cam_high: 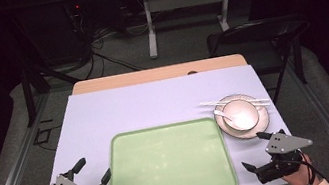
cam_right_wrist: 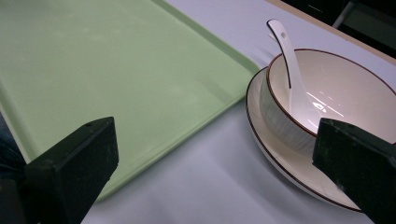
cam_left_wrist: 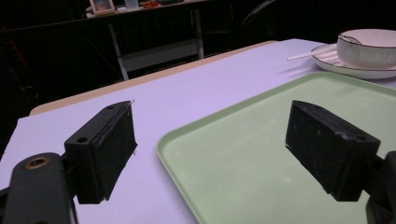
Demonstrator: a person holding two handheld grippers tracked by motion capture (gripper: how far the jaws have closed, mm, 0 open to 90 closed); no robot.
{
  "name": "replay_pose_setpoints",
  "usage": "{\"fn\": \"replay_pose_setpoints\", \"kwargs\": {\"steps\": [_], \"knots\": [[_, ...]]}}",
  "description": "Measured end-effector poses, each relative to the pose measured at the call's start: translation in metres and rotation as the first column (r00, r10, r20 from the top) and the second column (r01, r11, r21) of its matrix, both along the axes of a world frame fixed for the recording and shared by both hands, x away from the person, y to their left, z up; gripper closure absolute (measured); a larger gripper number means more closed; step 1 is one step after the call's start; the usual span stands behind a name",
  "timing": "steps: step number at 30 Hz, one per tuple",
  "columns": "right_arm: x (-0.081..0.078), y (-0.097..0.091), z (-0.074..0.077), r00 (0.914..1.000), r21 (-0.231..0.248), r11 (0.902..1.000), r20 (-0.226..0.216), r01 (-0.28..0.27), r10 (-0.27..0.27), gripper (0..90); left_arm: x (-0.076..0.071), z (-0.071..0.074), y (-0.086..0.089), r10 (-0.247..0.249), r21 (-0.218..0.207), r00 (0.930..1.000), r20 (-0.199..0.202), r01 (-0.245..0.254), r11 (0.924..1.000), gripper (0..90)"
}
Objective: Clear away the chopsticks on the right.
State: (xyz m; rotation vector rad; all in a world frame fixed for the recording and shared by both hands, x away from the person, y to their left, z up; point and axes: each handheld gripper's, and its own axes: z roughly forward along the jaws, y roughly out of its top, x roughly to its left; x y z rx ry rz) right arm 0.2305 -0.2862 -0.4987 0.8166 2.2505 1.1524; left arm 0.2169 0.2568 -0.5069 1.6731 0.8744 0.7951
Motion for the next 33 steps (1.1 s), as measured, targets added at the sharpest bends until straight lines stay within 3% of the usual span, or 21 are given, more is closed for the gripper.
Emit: {"fn": "replay_pose_setpoints", "kwargs": {"steps": [7,17,22,27,33], "knots": [[0.002,-0.001,0.002,0.9997,-0.04,0.9991,-0.02,-0.017,0.016,0.0,0.0,0.0,0.0,-0.007,0.006,1.0,-0.007,0.007,1.0,15.8],[0.013,-0.007,0.016,0.998,-0.11,0.9939,-0.061,0.011,-0.018,0.0,0.0,0.0,0.0,-0.01,0.015,0.9999,-0.006,0.011,0.9998,15.7],[0.028,-0.012,0.028,0.9954,-0.155,0.9879,-0.094,0.006,-0.021,0.0,0.0,0.0,0.0,-0.01,0.015,0.9999,-0.005,0.01,0.9998,15.7],[0.042,-0.016,0.041,0.9945,-0.199,0.9799,-0.1,0.01,-0.031,0.0,0.0,0.0,-0.001,-0.013,0.016,0.9999,-0.009,0.014,0.9998,15.7],[0.063,-0.023,0.055,0.9923,-0.224,0.9746,-0.12,0.005,-0.033,0.0,0.0,0.0,-0.001,-0.014,0.016,0.9999,-0.008,0.014,0.9998,15.7]]}}
